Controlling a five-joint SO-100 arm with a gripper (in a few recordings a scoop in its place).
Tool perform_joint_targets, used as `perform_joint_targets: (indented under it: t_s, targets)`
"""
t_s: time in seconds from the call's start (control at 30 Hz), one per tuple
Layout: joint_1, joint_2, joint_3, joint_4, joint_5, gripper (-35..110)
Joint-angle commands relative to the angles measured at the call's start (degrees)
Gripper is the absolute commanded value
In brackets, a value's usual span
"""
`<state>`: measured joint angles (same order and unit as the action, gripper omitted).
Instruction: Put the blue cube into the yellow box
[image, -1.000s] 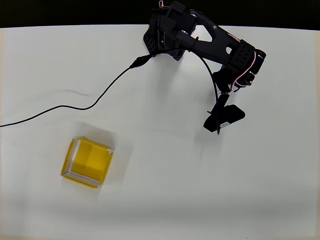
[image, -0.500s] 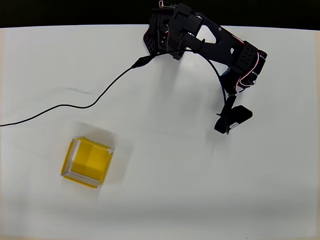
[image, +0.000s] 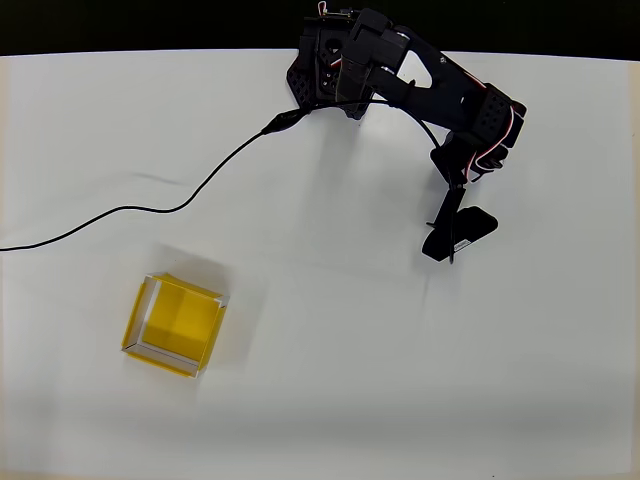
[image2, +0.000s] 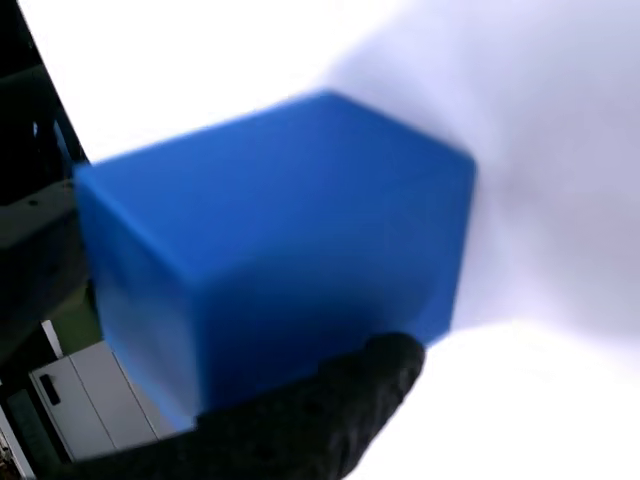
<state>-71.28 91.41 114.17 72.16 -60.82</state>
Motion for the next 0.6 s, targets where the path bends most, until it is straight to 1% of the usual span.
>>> perform_joint_targets:
  t_s: [0.0,0.3,0.57]
  targets:
    - [-1.05,2.29,-0.26,0.88,-1.23,32]
    - [-0.70,3.52,0.70,-1.23,-2.29,19]
    - [-0.35,4.66,1.41,-1.49,-3.96,15]
